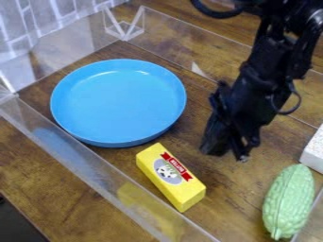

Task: Put the yellow block in the blue tray

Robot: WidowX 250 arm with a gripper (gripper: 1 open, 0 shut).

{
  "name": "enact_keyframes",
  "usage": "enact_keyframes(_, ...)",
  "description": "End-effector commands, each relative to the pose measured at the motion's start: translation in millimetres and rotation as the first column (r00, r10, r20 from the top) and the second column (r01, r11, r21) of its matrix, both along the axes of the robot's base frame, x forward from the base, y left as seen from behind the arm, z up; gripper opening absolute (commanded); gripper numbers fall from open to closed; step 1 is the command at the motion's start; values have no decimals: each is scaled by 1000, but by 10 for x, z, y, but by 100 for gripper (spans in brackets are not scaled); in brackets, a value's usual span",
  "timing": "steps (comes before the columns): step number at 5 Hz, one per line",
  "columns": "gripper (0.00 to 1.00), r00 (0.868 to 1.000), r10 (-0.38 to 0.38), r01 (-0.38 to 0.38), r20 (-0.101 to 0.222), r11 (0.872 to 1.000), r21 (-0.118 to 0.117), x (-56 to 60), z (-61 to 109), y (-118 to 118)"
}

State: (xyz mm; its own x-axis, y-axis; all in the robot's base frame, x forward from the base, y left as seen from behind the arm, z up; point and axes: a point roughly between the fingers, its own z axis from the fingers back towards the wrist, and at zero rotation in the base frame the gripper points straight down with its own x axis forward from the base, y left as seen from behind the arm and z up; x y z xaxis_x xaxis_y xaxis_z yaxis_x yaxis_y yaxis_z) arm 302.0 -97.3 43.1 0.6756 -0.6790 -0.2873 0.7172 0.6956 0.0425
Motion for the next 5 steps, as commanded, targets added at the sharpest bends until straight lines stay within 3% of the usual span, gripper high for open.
enact_keyframes(1, 100, 998, 37, -36, 56, 999, -18, 91, 170, 7)
enact_keyframes(2, 0, 997, 52, -51, 63, 999, -16, 70, 221, -10)
enact_keyframes(5, 0, 996, 32, -31, 82, 999, -10, -37, 320, 327)
